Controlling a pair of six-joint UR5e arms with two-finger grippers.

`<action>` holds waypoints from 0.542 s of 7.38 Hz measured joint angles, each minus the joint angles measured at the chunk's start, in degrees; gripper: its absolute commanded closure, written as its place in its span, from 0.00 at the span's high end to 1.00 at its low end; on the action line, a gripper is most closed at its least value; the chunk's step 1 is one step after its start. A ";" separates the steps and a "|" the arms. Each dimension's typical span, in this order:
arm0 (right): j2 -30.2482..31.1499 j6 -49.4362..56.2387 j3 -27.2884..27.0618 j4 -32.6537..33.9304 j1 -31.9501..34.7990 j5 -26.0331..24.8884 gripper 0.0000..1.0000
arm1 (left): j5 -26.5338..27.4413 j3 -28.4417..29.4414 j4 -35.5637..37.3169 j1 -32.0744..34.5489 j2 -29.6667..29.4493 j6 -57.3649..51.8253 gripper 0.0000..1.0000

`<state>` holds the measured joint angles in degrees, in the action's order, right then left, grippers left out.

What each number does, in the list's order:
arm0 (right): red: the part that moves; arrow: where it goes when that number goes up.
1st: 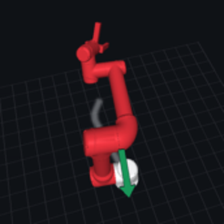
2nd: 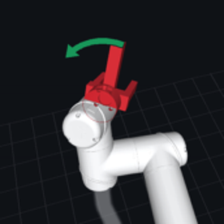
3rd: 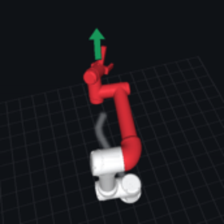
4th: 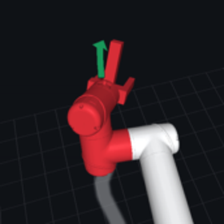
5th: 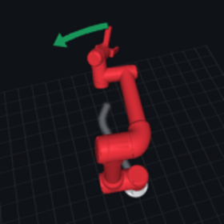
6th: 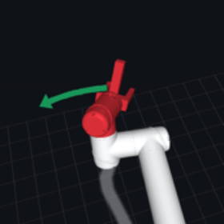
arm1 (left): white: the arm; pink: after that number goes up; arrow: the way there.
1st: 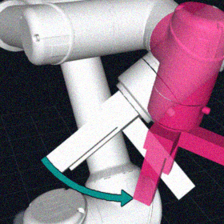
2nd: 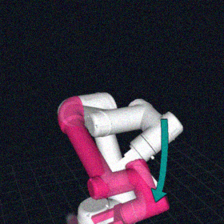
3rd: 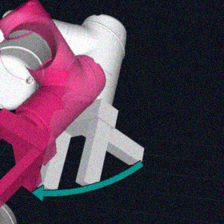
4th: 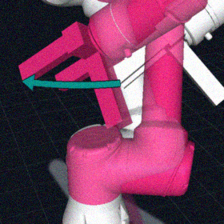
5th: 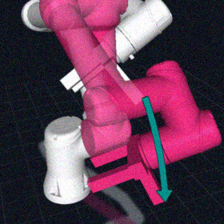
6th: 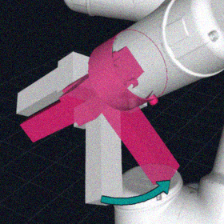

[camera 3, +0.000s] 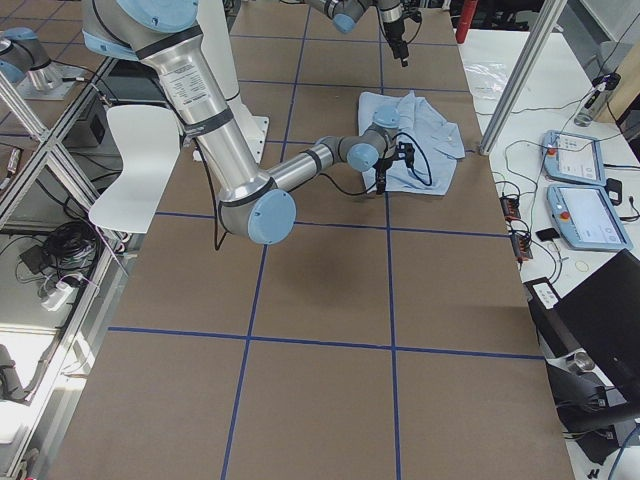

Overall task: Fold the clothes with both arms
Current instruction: 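Lower the right gripper to the folded shirt's side edge and grasp it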

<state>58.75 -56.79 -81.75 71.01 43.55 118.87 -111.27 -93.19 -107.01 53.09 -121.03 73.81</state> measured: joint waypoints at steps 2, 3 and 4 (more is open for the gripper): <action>0.24 0.01 0.08 0.01 -0.98 0.10 0.00 | 0.01 -0.05 0.04 -0.01 0.00 -0.03 0.99; 0.30 0.01 -0.17 -0.03 -1.14 0.23 0.00 | 0.05 -0.06 0.05 -0.01 0.00 -0.06 0.99; 0.36 0.01 -0.69 -0.07 -1.15 0.46 0.00 | 0.07 -0.04 0.05 -0.01 0.01 -0.06 0.99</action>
<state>59.11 -56.78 -82.44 70.94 42.40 119.33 -111.19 -93.24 -106.96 53.09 -121.03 73.74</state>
